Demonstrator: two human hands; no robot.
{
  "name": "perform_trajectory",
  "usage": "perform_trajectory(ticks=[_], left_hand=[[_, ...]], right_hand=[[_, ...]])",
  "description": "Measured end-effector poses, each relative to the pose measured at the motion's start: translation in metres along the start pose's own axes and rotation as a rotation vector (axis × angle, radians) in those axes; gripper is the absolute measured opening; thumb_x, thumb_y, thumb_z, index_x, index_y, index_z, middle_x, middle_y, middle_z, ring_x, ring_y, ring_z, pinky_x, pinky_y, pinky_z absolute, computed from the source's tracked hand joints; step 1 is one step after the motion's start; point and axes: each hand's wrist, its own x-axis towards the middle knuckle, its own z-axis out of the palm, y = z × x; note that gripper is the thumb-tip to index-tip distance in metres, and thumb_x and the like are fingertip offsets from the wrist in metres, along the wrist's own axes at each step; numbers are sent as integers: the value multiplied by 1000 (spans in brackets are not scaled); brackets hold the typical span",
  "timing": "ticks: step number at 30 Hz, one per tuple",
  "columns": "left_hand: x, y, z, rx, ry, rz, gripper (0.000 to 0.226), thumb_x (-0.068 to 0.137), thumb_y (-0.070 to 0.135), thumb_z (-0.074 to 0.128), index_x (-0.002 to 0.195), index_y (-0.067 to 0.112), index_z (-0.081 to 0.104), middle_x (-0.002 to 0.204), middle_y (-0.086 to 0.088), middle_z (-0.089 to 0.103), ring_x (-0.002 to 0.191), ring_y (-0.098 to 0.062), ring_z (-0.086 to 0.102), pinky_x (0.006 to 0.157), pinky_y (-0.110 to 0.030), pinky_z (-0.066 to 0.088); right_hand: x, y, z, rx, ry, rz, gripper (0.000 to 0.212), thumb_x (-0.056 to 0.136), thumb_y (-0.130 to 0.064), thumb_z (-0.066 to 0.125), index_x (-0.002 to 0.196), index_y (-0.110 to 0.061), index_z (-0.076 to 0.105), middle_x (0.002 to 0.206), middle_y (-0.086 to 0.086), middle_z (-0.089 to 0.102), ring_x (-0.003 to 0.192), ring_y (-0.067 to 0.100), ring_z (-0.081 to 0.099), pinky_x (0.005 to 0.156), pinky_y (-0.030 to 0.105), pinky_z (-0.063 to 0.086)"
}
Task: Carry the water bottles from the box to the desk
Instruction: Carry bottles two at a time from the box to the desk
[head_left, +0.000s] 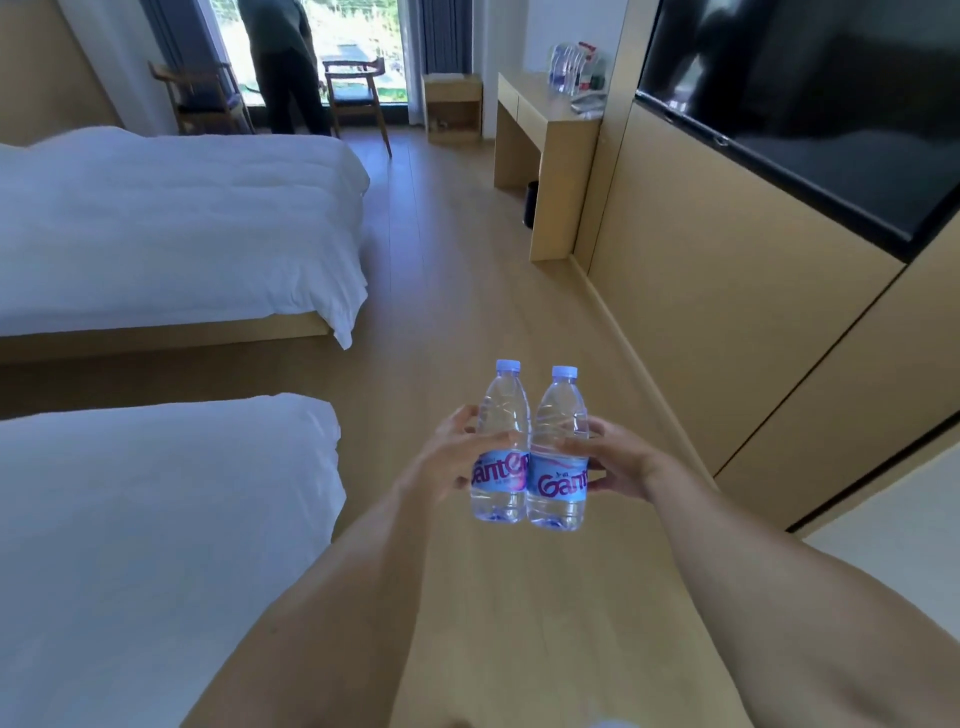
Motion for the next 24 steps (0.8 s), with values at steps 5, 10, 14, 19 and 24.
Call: perform_trajectory(ticks=[5, 10, 14, 19, 24], left_hand=[[76, 41, -24, 12, 31, -20, 49, 64, 29, 89, 107, 34, 66, 107, -2, 76, 104, -30, 73, 87, -51, 54], [151, 71, -44, 35, 68, -28, 55, 50, 36, 91, 99, 38, 67, 102, 1, 76, 93, -25, 76, 84, -55, 56], [223, 103, -55, 59, 130, -11, 60, 46, 37, 91, 100, 32, 65, 102, -1, 75, 93, -26, 75, 82, -55, 59], [315, 151, -66, 24, 164, -20, 65, 57, 31, 93, 115, 27, 64, 111, -6, 72, 96, -28, 74, 75, -48, 62], [398, 195, -75, -4, 178, -7, 55, 76, 21, 87, 123, 28, 59, 115, -9, 70, 100, -28, 72, 75, -48, 61]], right_hand=[[73, -47, -13, -6, -7, -14, 49, 86, -14, 74, 132, -16, 56, 128, 16, 65, 119, 36, 62, 98, 53, 52], [154, -84, -29, 11, -46, -17, 49, 87, -12, 72, 133, -14, 55, 130, 19, 63, 109, 33, 64, 95, 52, 53], [232, -120, -50, 7, -84, -32, 51, 87, -12, 72, 135, -14, 53, 131, 18, 63, 116, 36, 62, 101, 55, 50], [330, -174, -84, 19, -145, -8, 50, 87, -12, 72, 134, -15, 54, 129, 19, 64, 106, 32, 64, 98, 54, 52], [416, -238, -118, -9, -188, -7, 49, 87, -12, 73, 133, -12, 55, 126, 19, 65, 103, 31, 64, 93, 51, 54]])
